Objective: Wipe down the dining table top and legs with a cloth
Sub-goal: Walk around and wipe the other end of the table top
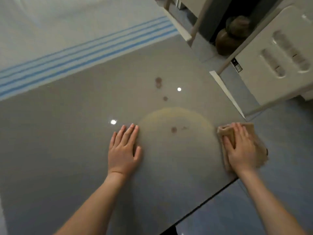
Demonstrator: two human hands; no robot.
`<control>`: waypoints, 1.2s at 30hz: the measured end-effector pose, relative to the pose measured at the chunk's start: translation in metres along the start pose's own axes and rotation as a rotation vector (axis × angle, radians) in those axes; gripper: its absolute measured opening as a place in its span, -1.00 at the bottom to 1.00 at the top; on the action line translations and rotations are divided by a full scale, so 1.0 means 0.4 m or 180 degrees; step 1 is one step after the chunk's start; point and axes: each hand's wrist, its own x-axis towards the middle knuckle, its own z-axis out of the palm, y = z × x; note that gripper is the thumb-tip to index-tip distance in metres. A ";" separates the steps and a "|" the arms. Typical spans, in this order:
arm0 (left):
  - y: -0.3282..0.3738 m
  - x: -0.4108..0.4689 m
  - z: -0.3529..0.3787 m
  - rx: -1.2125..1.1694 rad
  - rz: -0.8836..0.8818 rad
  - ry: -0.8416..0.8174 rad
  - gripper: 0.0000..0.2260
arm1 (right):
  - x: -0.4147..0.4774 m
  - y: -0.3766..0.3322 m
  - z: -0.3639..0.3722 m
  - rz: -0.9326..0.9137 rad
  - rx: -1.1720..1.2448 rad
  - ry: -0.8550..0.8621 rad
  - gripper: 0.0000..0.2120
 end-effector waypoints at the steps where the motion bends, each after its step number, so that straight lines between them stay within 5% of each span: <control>1: 0.001 0.001 -0.002 -0.0012 -0.0010 -0.0015 -0.42 | 0.042 -0.001 -0.011 0.0346 0.0004 0.0101 -0.31; 3: 0.004 0.002 -0.004 -0.0023 -0.0028 -0.0023 -0.42 | 0.081 -0.076 -0.013 0.0864 0.0081 0.0260 -0.30; 5: 0.008 0.000 -0.011 -0.0043 -0.0029 -0.0050 -0.43 | 0.018 -0.208 0.029 0.0567 0.0097 0.0237 -0.32; 9: 0.009 0.002 -0.018 -0.0062 -0.0030 -0.0127 -0.44 | -0.290 -0.412 0.115 -0.1626 0.0064 -0.0509 -0.33; 13: 0.007 0.000 -0.015 -0.0077 -0.0044 -0.0115 -0.45 | -0.244 -0.269 0.062 -0.3497 -0.0118 -0.1110 -0.38; 15: 0.008 0.000 -0.015 -0.0099 -0.0055 -0.0087 -0.45 | -0.113 -0.171 0.040 -0.3013 -0.0042 -0.0947 -0.38; 19: 0.011 0.001 -0.018 -0.0067 -0.0062 -0.0099 -0.45 | 0.174 -0.051 -0.005 -0.0738 0.0029 -0.0309 -0.40; 23: 0.012 0.002 -0.022 -0.0102 -0.0113 -0.0128 -0.45 | 0.147 -0.243 0.065 0.0599 0.0081 0.0274 -0.38; 26: 0.014 0.000 -0.021 -0.0073 -0.0087 -0.0145 -0.44 | -0.105 -0.397 0.134 -0.0710 0.0123 -0.0044 -0.35; 29: 0.008 0.002 -0.018 -0.0043 -0.0064 -0.0161 -0.45 | -0.317 -0.379 0.108 -0.3193 -0.0265 -0.1007 -0.37; 32: 0.009 0.003 -0.018 -0.0041 -0.0076 -0.0128 -0.45 | -0.228 -0.259 0.072 -0.4859 -0.0429 -0.1523 -0.44; 34: 0.009 0.005 -0.018 -0.0068 -0.0082 -0.0103 -0.45 | -0.075 -0.209 0.065 -0.4521 -0.0078 -0.1539 -0.45; 36: 0.008 0.004 -0.016 -0.0095 -0.0085 -0.0111 -0.45 | 0.102 -0.175 0.058 -0.3244 0.0088 -0.1065 -0.44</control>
